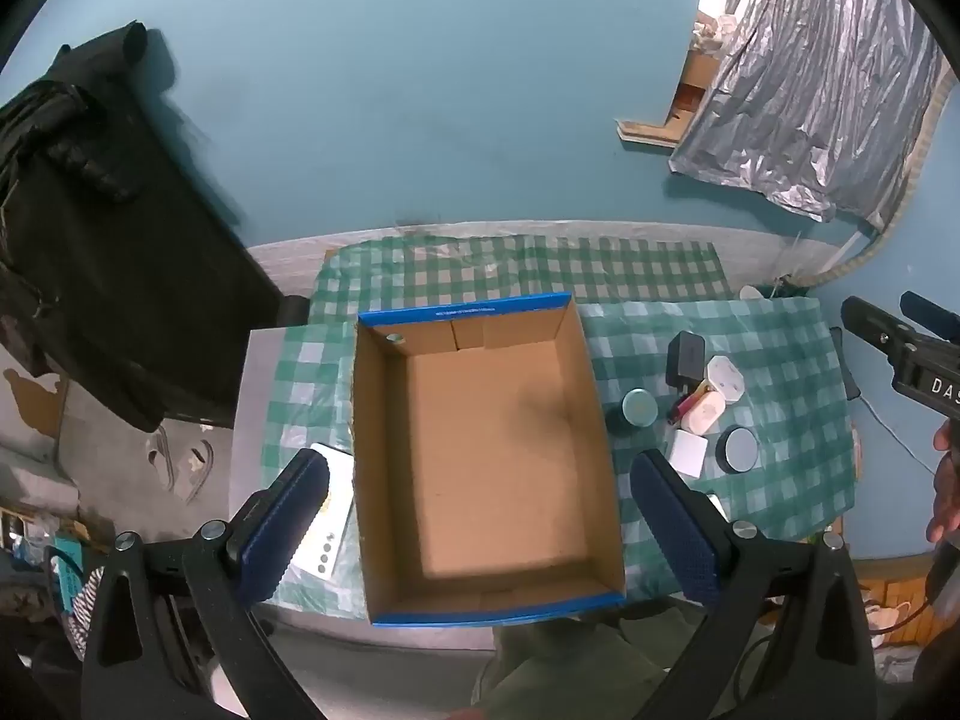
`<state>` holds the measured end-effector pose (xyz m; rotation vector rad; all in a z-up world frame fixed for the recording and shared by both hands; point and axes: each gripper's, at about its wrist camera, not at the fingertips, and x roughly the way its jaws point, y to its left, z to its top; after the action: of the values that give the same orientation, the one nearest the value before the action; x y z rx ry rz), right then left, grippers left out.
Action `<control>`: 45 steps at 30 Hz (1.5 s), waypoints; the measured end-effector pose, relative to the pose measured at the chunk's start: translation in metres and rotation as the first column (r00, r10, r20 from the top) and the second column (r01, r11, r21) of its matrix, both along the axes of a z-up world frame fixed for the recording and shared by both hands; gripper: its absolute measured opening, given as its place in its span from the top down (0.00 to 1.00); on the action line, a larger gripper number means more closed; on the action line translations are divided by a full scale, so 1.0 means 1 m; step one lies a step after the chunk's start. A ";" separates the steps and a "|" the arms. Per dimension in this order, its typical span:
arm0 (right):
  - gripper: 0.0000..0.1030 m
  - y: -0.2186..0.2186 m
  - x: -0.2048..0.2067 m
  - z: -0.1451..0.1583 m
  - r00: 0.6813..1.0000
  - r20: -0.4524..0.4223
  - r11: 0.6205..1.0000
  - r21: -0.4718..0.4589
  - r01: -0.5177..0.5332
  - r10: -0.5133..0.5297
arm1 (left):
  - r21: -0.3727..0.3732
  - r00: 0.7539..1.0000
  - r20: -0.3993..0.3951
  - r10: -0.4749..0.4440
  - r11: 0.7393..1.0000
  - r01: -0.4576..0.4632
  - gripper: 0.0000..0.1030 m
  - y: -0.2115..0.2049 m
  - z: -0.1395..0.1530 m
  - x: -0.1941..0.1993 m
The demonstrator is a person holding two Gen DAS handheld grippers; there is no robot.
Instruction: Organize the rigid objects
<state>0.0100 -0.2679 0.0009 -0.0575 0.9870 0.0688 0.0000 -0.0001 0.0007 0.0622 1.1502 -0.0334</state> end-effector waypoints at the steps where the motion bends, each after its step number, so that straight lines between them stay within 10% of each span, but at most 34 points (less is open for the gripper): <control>1: 0.02 -0.001 0.000 0.000 1.000 0.001 1.000 0.001 0.000 0.000 | -0.012 1.000 0.001 0.004 1.000 -0.003 0.02 0.001 0.000 0.000; 45: 0.02 0.004 0.005 -0.009 0.999 -0.030 1.000 0.023 -0.016 0.017 | -0.014 0.999 0.005 -0.043 0.999 0.043 0.02 -0.013 -0.006 0.003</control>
<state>0.0152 -0.2635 -0.0077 -0.0435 1.0158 0.0965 0.0031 -0.0134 -0.0056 0.0745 1.1433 -0.0794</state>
